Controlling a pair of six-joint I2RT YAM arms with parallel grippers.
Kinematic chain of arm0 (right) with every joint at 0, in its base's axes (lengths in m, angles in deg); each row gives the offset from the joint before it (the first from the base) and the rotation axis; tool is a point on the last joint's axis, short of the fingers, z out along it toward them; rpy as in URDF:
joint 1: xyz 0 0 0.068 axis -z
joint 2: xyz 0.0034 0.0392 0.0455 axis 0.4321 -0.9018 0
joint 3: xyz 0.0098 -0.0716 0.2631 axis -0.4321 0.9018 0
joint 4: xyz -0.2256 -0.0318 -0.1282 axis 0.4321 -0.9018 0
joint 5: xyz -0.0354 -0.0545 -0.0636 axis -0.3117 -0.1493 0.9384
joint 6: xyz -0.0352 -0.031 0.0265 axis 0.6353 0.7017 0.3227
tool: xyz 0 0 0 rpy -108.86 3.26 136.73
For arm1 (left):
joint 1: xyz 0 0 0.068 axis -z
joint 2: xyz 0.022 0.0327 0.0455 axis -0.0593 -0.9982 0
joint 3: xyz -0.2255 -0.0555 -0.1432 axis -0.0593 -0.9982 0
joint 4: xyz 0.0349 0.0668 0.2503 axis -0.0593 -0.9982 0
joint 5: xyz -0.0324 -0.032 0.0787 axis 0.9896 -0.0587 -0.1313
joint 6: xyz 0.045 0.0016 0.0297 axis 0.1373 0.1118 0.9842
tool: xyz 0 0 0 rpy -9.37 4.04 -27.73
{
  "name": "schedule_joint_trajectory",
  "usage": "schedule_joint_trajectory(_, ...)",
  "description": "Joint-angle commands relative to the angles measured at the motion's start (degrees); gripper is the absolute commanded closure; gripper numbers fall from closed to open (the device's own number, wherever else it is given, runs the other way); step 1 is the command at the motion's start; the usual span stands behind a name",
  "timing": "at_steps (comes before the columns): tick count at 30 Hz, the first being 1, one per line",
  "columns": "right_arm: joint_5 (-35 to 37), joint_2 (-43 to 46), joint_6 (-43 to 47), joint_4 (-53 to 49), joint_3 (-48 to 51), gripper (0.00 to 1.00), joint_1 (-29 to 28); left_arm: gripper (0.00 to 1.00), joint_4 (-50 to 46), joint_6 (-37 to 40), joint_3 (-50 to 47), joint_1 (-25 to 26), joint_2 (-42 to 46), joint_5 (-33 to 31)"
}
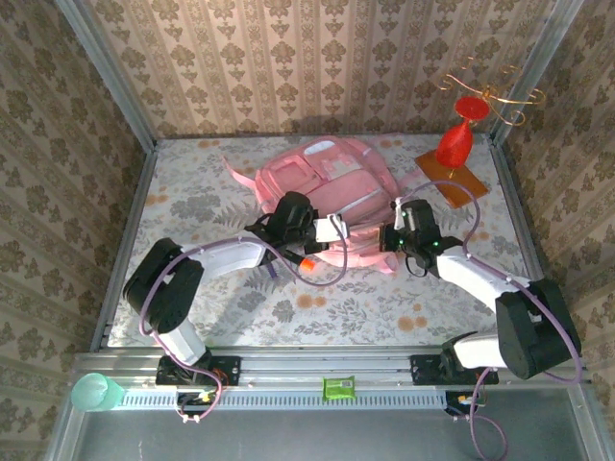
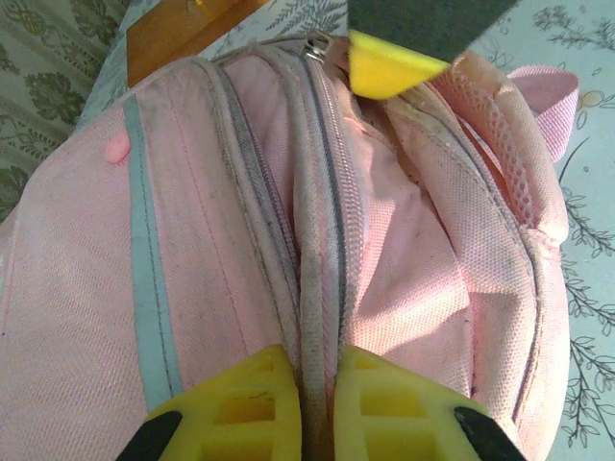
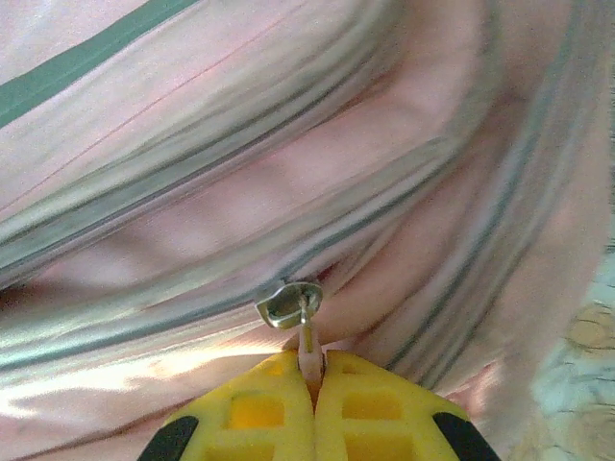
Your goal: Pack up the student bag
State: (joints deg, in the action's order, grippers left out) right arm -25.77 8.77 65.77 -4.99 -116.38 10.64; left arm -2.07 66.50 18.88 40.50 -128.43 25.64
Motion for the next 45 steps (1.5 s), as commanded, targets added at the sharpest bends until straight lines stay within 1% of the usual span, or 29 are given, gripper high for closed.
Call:
schedule_joint_trajectory(1,6.7,0.1,-4.1,-7.7,-0.1,1.00,5.0,1.00,-3.4,1.5,-1.3,-3.2,3.6,0.6)
schedule_joint_trajectory(3,6.7,-0.7,-4.7,-9.0,-1.4,1.00,5.4,1.00,-4.1,1.7,-1.5,-4.1,4.0,1.0)
schedule_joint_trajectory(5,5.3,-0.9,-4.8,-8.7,-1.9,1.00,5.4,1.00,-4.6,1.7,-1.7,-5.2,4.4,0.8)
schedule_joint_trajectory(7,0.8,-0.1,-4.2,-6.2,-1.3,1.00,5.3,1.00,-4.8,1.6,-2.1,-6.4,4.6,-0.4)
schedule_joint_trajectory(8,-1.5,0.4,-3.9,-4.8,-0.8,1.00,5.1,0.98,-4.7,1.4,-2.0,-7.0,4.7,-1.4)
schedule_joint_trajectory(9,-3.7,1.1,-3.5,-3.2,-0.4,1.00,4.6,0.92,-4.7,1.0,-2.0,-7.4,4.8,-2.5)
schedule_joint_trajectory(10,-5.7,1.9,-2.8,-2.4,0.0,1.00,3.9,0.83,-4.6,0.2,-1.8,-7.8,4.9,-3.6)
schedule_joint_trajectory(11,-6.8,2.7,-2.4,-1.8,0.3,1.00,2.9,0.71,-4.8,-0.8,-1.6,-8.0,5.1,-4.1)
schedule_joint_trajectory(12,-7.4,3.4,-1.9,-1.6,0.4,1.00,2.0,0.64,-4.9,-1.8,-1.4,-8.0,5.4,-4.0)
schedule_joint_trajectory(14,-8.6,4.9,-1.6,-1.5,0.5,1.00,0.4,0.48,-5.8,-5.1,-1.2,-7.6,6.8,-1.9)
schedule_joint_trajectory(16,-10.1,6.1,-1.8,-0.9,0.7,1.00,-0.6,0.38,-6.6,-7.8,-1.0,-6.8,8.7,0.5)
schedule_joint_trajectory(19,-12.1,7.3,-2.1,-0.8,0.2,1.00,-2.7,0.26,-6.7,-10.3,-1.0,-4.4,11.2,2.0)
schedule_joint_trajectory(22,-13.3,8.0,-1.6,-0.8,-0.5,1.00,-5.0,0.24,-8.8,-9.5,0.8,-0.5,11.3,0.2)
schedule_joint_trajectory(25,-13.5,8.5,-1.3,-0.7,-1.1,1.00,-6.9,0.25,-11.3,-6.0,3.5,2.9,8.9,-2.9)
schedule_joint_trajectory(28,-14.3,9.0,-1.3,0.1,-1.2,1.00,-7.9,0.30,-14.2,-2.6,7.4,5.6,4.4,-6.1)
schedule_joint_trajectory(31,-14.6,9.0,-1.6,0.6,-1.0,1.00,-8.3,0.39,-15.8,-0.9,11.4,6.8,-0.4,-9.9)
schedule_joint_trajectory(38,-14.8,9.7,-2.6,1.8,0.6,1.00,-8.3,0.59,-16.6,1.6,13.7,6.8,-5.6,-10.7)
schedule_joint_trajectory(41,-13.8,9.9,-2.5,1.6,1.0,1.00,-8.3,0.75,-16.6,2.1,13.6,6.2,-6.2,-10.4)
schedule_joint_trajectory(42,-12.7,9.9,-2.3,0.8,0.9,1.00,-8.2,0.82,-16.5,2.0,13.3,5.9,-6.1,-10.3)
schedule_joint_trajectory(44,-9.4,9.6,-2.2,-2.4,0.1,1.00,-7.6,0.95,-16.3,2.3,12.4,5.1,-5.2,-9.4)
schedule_joint_trajectory(45,-6.7,9.3,-2.4,-4.6,-0.6,1.00,-6.9,1.00,-15.9,2.5,11.5,4.5,-4.4,-8.6)
